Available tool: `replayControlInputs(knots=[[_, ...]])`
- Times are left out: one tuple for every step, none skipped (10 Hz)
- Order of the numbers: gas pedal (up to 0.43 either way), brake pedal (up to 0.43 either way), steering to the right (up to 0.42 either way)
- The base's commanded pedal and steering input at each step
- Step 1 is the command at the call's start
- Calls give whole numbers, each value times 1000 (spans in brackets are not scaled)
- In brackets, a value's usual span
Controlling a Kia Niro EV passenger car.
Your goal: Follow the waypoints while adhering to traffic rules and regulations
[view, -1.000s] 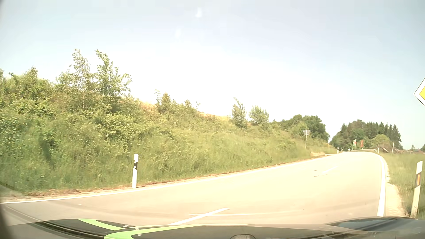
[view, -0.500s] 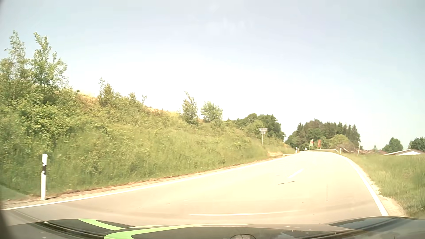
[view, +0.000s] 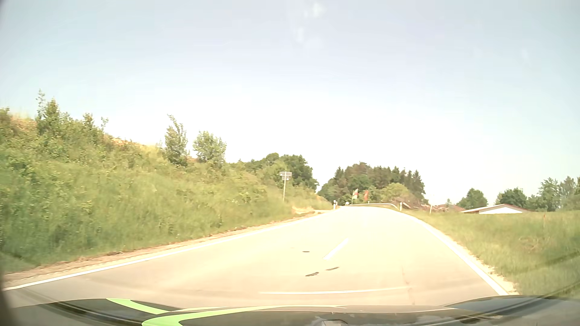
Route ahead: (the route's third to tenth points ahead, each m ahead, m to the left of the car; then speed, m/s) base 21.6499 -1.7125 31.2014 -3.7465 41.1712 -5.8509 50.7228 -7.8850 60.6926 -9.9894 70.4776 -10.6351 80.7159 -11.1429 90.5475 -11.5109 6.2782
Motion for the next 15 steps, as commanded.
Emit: replayControlInputs(knots=[[480, 0, 256], [488, 0, 223], [512, 0, 193], [531, 0, 162], [531, 0, 135], [531, 0, 114], [531, 0, 99], [531, 0, 83], [531, 0, 69], [531, 0, 51], [531, 0, 34], [531, 0, 16], [531, 0, 4], [531, 0, -4], [531, 0, -9]])
